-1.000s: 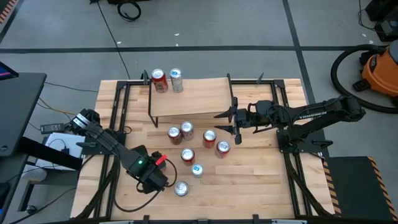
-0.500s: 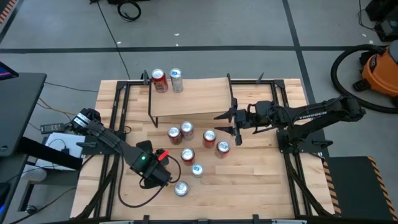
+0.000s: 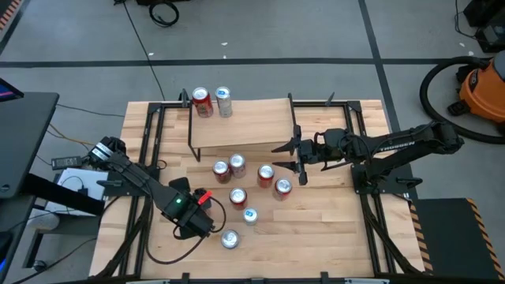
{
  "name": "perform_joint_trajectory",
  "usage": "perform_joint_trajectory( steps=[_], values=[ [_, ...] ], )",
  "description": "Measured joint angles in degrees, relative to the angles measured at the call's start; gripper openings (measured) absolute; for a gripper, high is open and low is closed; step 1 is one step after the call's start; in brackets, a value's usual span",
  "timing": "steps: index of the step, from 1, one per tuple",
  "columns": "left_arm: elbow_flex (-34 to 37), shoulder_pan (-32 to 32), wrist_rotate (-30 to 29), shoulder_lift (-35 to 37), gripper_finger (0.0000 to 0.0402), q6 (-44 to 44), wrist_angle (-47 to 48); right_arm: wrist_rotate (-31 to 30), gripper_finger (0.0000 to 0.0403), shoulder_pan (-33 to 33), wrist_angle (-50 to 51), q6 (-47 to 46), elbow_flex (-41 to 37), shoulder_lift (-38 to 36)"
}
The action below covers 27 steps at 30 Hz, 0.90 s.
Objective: Place canned beverage on shelf
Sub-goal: Put the red black soda can on the shelf
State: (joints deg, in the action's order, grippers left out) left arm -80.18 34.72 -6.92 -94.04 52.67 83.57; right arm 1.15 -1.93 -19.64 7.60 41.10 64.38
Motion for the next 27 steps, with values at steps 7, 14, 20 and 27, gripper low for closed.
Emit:
perform_joint_trajectory(
  steps=[7,14,20,27],
  values=[
    [0.0,3.5,-3.6,2.5,0.0396,2.5,7.0,0.0,0.0185,0.0,0.0,-0.1,0.0,0.0],
    [0.0,1.4,-4.1,2.1,0.0396,-1.7,6.2,-0.4,0.0185,0.0,-0.1,-0.1,0.0,0.0],
    [0.0,-2.1,-6.6,6.6,0.0384,-7.4,6.5,-0.5,0.0185,0.0,0.3,-0.4,0.0,0.0],
    [0.0,-8.8,-18.0,18.5,0.0341,-16.7,4.2,-0.2,0.0185,0.0,4.0,-1.9,0.0,0.1]
  ],
)
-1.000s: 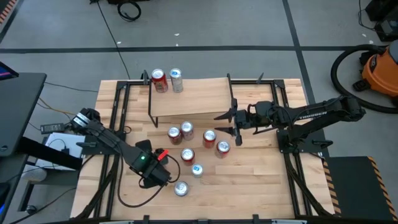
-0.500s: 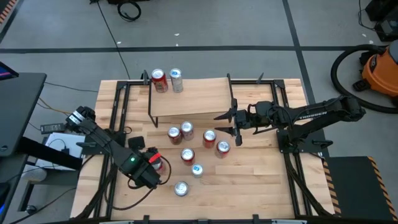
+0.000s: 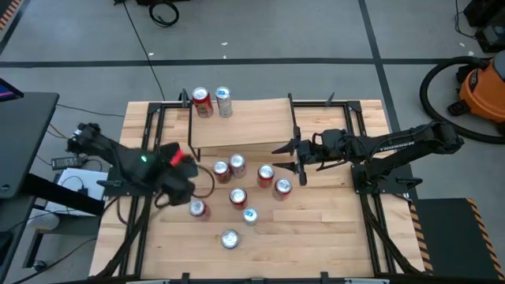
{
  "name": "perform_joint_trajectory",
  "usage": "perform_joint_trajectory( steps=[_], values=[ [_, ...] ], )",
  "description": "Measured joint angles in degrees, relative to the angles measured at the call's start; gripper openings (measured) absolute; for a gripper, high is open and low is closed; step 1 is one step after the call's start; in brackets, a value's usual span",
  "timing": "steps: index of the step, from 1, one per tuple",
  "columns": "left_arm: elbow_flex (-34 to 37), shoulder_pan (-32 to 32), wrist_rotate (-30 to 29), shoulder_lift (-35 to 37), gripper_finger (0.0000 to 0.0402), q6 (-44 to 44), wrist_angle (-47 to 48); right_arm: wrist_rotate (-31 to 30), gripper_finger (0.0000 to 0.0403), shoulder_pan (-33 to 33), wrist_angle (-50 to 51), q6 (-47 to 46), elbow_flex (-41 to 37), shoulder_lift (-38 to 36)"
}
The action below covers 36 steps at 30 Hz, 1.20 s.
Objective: Place canned beverage on shelf
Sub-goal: Put the red black soda can on the shelf
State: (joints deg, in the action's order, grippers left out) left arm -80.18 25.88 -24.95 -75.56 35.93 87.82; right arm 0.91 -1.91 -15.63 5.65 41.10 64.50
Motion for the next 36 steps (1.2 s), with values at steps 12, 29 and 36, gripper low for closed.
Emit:
perform_joint_trajectory(
  steps=[12,29,36],
  values=[
    [12.0,1.8,5.7,7.9,0.0304,-13.6,-24.9,-3.8,0.0185,-1.5,0.7,-9.5,0.0,-3.0],
    [18.7,3.7,11.9,5.3,0.0366,-17.3,-29.6,-19.8,0.0185,-6.9,-7.0,-7.6,0.0,-2.7],
    [18.8,2.2,15.7,2.0,0.0395,-15.9,-30.3,-24.9,0.0185,-8.3,-12.1,-7.2,-0.1,0.2]
  ],
)
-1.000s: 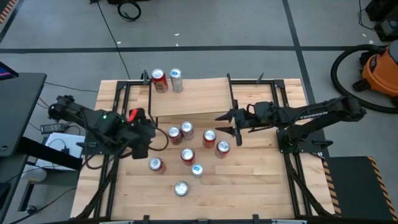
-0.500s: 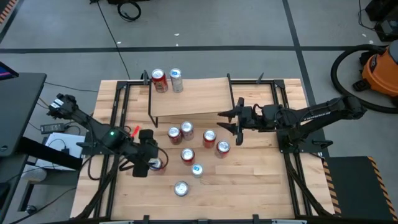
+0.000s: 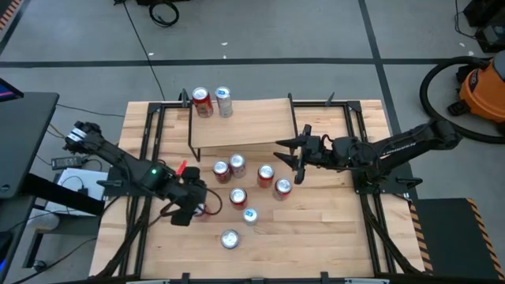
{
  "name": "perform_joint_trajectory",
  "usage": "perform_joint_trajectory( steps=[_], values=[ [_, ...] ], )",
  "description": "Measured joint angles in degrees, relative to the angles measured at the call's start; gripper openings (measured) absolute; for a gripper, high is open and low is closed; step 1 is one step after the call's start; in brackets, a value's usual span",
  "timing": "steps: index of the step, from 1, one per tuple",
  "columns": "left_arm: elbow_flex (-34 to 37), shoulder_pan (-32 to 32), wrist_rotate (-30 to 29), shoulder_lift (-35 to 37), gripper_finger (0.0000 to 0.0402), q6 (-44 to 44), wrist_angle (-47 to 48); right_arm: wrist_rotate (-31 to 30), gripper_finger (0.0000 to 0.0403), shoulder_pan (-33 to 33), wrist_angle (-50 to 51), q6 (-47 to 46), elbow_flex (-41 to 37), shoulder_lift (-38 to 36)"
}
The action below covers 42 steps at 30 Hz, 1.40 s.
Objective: Place canned beverage on shelf
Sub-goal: Put the red black soda can on the shelf
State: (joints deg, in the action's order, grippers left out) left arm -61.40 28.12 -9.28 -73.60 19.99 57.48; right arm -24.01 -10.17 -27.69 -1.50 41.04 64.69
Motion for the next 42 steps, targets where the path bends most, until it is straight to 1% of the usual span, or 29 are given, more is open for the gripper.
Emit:
perform_joint_trajectory(
  steps=[5,11,23,28,34,36,39,42],
  values=[
    [0.0,0.0,3.4,-3.0,0.0394,-0.1,-0.4,-0.4,0.0185,0.0,-3.6,0.0,0.0,2.2],
    [-0.1,0.8,3.4,-5.2,0.0394,-0.5,-0.3,-0.4,0.0185,0.0,-4.9,-0.2,0.0,3.7],
    [0.0,1.0,3.6,-11.4,0.0392,0.4,-0.4,-0.4,0.0185,-0.2,-4.7,0.2,0.0,3.7],
    [0.0,1.1,3.5,-12.0,0.0370,1.5,-1.1,-0.2,0.0185,-0.2,-4.5,1.2,0.0,3.7],
    [-0.1,1.0,1.9,-12.0,0.0316,3.0,-1.1,0.0,0.0185,-0.2,-3.2,1.3,0.0,3.6],
    [-0.1,1.0,1.9,-11.9,0.0304,3.5,-1.0,0.0,0.0185,-0.2,-3.0,1.3,0.0,3.6],
    [-0.4,1.0,1.9,-12.0,0.0303,4.0,-0.6,0.3,0.0185,-0.2,-2.8,1.3,0.0,3.6],
    [-3.0,0.9,2.1,-12.2,0.0308,3.7,3.0,0.7,0.0185,-0.2,-2.7,1.5,0.0,3.6]
  ],
)
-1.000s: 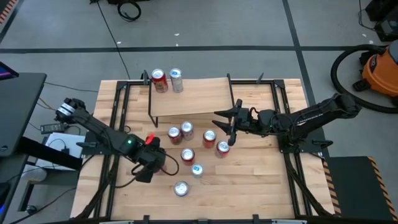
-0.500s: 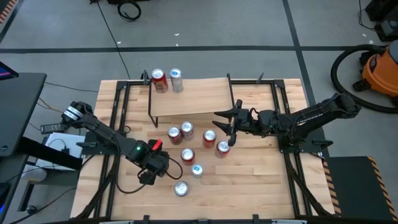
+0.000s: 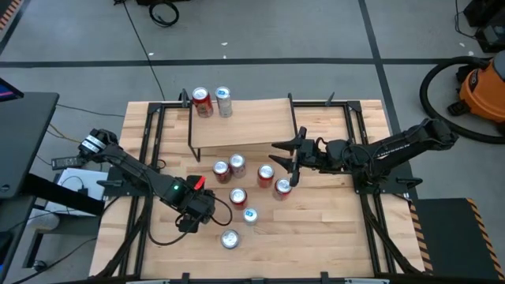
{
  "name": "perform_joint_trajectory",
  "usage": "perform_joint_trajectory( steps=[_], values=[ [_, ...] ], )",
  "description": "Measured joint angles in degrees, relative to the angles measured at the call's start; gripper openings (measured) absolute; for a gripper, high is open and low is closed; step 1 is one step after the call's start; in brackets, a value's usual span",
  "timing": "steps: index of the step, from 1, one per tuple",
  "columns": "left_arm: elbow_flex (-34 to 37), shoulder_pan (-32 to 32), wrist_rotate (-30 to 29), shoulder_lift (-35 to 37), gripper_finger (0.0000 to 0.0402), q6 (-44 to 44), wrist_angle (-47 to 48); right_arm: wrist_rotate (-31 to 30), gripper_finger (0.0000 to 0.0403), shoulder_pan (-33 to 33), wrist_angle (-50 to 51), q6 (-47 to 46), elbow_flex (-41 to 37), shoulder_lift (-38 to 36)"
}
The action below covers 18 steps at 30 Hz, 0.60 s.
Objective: Place canned beverage on shelf
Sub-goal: Put the red black soda can on the shelf
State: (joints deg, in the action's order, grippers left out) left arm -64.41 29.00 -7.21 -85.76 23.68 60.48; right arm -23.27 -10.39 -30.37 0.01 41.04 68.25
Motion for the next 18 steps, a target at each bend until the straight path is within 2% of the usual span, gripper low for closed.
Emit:
perform_joint_trajectory(
  steps=[6,11,18],
  values=[
    [-10.0,-3.1,0.3,0.1,0.0310,-3.9,9.9,0.4,0.0185,0.0,0.3,0.1,0.0,0.0],
    [-17.8,-8.7,0.4,0.2,0.0310,-8.6,14.4,0.6,0.0185,0.0,1.7,0.2,0.0,-0.9],
    [-24.5,-19.0,-2.7,0.2,0.0311,-17.7,11.3,0.8,0.0185,0.0,3.5,0.0,0.0,-1.3]
  ],
)
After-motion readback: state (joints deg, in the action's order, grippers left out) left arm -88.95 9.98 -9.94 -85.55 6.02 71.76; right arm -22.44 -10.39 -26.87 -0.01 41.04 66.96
